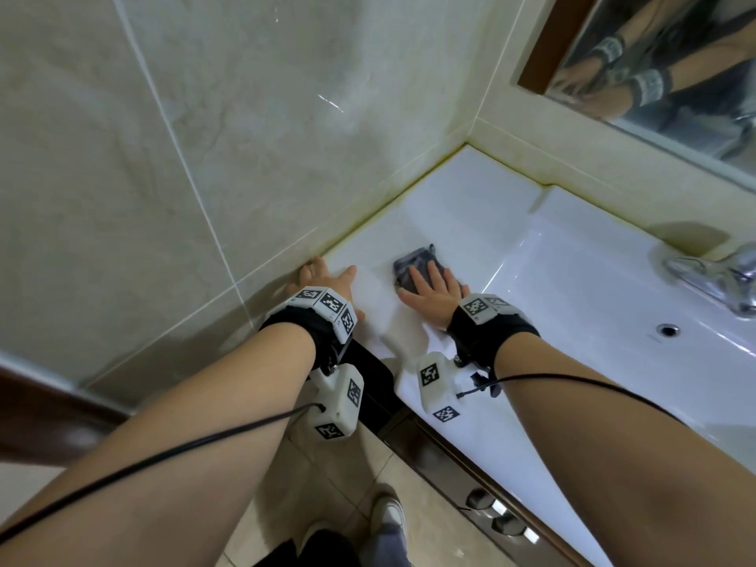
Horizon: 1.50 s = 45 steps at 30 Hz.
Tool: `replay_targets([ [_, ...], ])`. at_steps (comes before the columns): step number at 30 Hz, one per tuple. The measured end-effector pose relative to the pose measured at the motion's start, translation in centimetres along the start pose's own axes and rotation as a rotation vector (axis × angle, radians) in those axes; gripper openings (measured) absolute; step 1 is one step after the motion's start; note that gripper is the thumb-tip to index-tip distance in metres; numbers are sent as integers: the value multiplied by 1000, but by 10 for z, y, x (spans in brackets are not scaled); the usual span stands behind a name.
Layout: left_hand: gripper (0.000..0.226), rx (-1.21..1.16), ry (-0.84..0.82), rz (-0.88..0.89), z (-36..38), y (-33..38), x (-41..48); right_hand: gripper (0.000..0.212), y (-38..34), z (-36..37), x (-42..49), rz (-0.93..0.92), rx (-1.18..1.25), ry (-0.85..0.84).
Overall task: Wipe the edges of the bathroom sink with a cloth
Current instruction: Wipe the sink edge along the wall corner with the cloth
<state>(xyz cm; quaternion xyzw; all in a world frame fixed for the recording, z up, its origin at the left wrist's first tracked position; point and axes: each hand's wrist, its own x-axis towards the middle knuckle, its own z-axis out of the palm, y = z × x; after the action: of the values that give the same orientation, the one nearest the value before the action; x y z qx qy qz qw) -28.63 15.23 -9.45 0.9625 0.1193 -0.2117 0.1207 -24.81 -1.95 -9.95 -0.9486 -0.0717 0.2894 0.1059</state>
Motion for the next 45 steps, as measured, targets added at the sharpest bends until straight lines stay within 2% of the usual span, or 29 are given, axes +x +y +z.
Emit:
replay_targets([
  [7, 70, 10, 22, -14, 0, 5, 2, 59, -25, 20, -14, -52, 9, -1],
  [11, 66, 11, 52, 42, 4, 3, 5, 55, -18, 16, -11, -60, -45, 15],
  [16, 53, 84, 34, 117, 7, 4, 7, 61, 4, 6, -16, 31, 77, 19],
  [22, 49, 134, 27, 114, 7, 12, 8, 71, -20, 24, -27, 24, 31, -11],
  [28, 51, 179, 14, 123, 8, 9, 12, 70, -22, 23, -26, -26, 6, -41],
  [33, 59, 178, -23, 129, 11, 6, 15, 74, -7, 13, -30, 35, 87, -19],
  [37, 58, 171, 5, 133, 13, 8, 14, 80, -17, 20, -35, 47, 36, -41],
  [45, 45, 166, 29, 148, 9, 7, 10, 78, -34, 38, -38, -28, -76, -5],
])
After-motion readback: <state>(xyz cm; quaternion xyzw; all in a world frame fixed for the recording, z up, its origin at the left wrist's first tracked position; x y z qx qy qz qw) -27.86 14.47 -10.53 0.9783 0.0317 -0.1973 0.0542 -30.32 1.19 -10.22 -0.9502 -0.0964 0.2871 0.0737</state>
